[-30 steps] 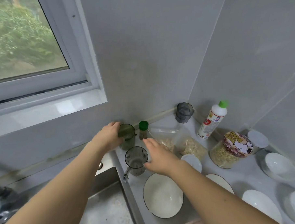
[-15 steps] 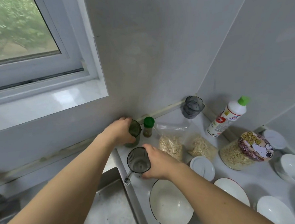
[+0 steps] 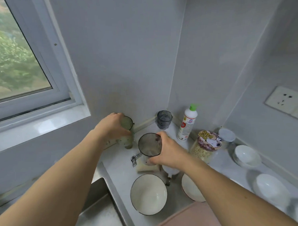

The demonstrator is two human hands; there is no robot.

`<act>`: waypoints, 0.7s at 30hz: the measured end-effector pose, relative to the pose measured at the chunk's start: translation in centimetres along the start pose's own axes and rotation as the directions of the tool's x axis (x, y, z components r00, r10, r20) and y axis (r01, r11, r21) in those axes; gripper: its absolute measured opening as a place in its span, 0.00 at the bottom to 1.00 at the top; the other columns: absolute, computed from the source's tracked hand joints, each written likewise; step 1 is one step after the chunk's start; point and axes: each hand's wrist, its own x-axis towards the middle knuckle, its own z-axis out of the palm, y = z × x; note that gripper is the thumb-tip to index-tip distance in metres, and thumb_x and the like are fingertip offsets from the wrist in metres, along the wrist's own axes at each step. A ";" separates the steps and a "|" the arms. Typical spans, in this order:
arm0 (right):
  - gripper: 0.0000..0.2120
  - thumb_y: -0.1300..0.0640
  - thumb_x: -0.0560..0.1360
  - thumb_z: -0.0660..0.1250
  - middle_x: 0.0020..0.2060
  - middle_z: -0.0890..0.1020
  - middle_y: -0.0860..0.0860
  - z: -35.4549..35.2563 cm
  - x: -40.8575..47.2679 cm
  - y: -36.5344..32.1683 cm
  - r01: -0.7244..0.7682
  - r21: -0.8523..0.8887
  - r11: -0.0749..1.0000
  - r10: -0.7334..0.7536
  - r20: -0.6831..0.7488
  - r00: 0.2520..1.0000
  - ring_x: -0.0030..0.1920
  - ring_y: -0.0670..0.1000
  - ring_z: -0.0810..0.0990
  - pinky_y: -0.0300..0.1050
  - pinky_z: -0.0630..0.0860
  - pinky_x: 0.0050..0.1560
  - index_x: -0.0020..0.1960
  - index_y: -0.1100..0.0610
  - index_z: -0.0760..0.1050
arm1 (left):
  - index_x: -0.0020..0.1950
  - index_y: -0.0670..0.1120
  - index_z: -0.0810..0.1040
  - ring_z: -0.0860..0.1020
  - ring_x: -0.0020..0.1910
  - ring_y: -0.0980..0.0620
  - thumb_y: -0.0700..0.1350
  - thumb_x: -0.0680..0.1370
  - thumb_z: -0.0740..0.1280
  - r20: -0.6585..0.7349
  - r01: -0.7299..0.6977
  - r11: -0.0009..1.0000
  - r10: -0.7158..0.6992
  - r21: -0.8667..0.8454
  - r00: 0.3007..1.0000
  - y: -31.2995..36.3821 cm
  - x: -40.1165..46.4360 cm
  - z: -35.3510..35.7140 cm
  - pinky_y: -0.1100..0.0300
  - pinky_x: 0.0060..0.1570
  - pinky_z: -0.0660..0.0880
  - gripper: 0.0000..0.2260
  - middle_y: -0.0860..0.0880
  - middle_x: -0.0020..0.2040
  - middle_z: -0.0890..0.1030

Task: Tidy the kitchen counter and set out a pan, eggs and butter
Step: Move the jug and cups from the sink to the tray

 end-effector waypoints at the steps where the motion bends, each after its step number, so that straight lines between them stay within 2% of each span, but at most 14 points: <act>1: 0.44 0.44 0.61 0.78 0.61 0.72 0.46 -1.1 -1.4 0.5 -0.007 0.005 1.000 0.007 -0.025 1.000 0.59 0.48 0.72 0.44 0.72 0.57 0.70 0.49 0.58 | 0.72 0.46 0.66 0.70 0.66 0.44 0.55 0.70 0.73 -0.010 -0.016 1.000 0.017 0.005 1.000 1.6 -0.5 -0.5 0.54 0.59 0.70 0.35 0.44 0.67 0.71; 3: 0.45 0.45 0.60 0.78 0.61 0.72 0.46 -3.2 -4.4 1.8 -0.034 0.021 0.999 0.035 -0.078 0.996 0.59 0.48 0.73 0.45 0.73 0.59 0.70 0.49 0.58 | 0.71 0.46 0.67 0.72 0.64 0.44 0.56 0.70 0.73 -0.033 -0.054 0.999 0.054 0.008 0.998 5.2 -1.6 -1.2 0.53 0.57 0.71 0.33 0.45 0.66 0.72; 6: 0.44 0.47 0.60 0.79 0.57 0.72 0.43 -6.7 -9.9 4.2 -0.069 0.072 0.995 0.081 -0.176 0.981 0.59 0.46 0.73 0.42 0.73 0.57 0.69 0.49 0.59 | 0.70 0.45 0.68 0.73 0.61 0.44 0.58 0.69 0.73 -0.060 -0.166 0.986 0.167 0.034 0.984 12.2 -3.4 -1.5 0.52 0.56 0.73 0.34 0.45 0.65 0.72; 9: 0.42 0.47 0.59 0.79 0.55 0.72 0.42 -10.0 -16.1 6.9 -0.126 0.100 0.987 0.149 -0.271 0.951 0.56 0.45 0.74 0.40 0.73 0.54 0.67 0.48 0.61 | 0.70 0.46 0.69 0.76 0.57 0.44 0.60 0.68 0.72 -0.058 -0.319 0.947 0.320 0.039 0.946 19.7 -5.7 -0.9 0.54 0.50 0.75 0.35 0.46 0.64 0.73; 12: 0.40 0.46 0.59 0.78 0.54 0.73 0.44 -12.8 -23.1 9.8 -0.202 0.120 0.972 0.233 -0.361 0.903 0.53 0.48 0.75 0.44 0.76 0.52 0.64 0.49 0.61 | 0.72 0.46 0.66 0.76 0.58 0.43 0.56 0.69 0.72 -0.021 -0.440 0.896 0.441 0.058 0.897 27.3 -8.9 0.6 0.56 0.48 0.73 0.34 0.45 0.66 0.71; 16: 0.38 0.50 0.62 0.78 0.54 0.72 0.47 -14.7 -35.0 13.9 -0.295 0.186 0.937 0.349 -0.483 0.803 0.53 0.49 0.74 0.41 0.73 0.50 0.65 0.52 0.61 | 0.72 0.45 0.67 0.73 0.64 0.43 0.54 0.69 0.72 0.021 -0.603 0.796 0.603 0.061 0.798 37.5 -15.8 3.6 0.53 0.59 0.73 0.34 0.44 0.68 0.71; 21: 0.41 0.51 0.63 0.78 0.58 0.71 0.47 -14.4 -49.2 17.8 -0.398 0.283 0.872 0.487 -0.568 0.663 0.55 0.49 0.73 0.38 0.68 0.50 0.69 0.54 0.60 | 0.62 0.46 0.73 0.77 0.55 0.44 0.57 0.64 0.72 0.113 -0.745 0.664 0.738 0.060 0.666 46.9 -25.3 8.1 0.52 0.53 0.77 0.29 0.46 0.59 0.76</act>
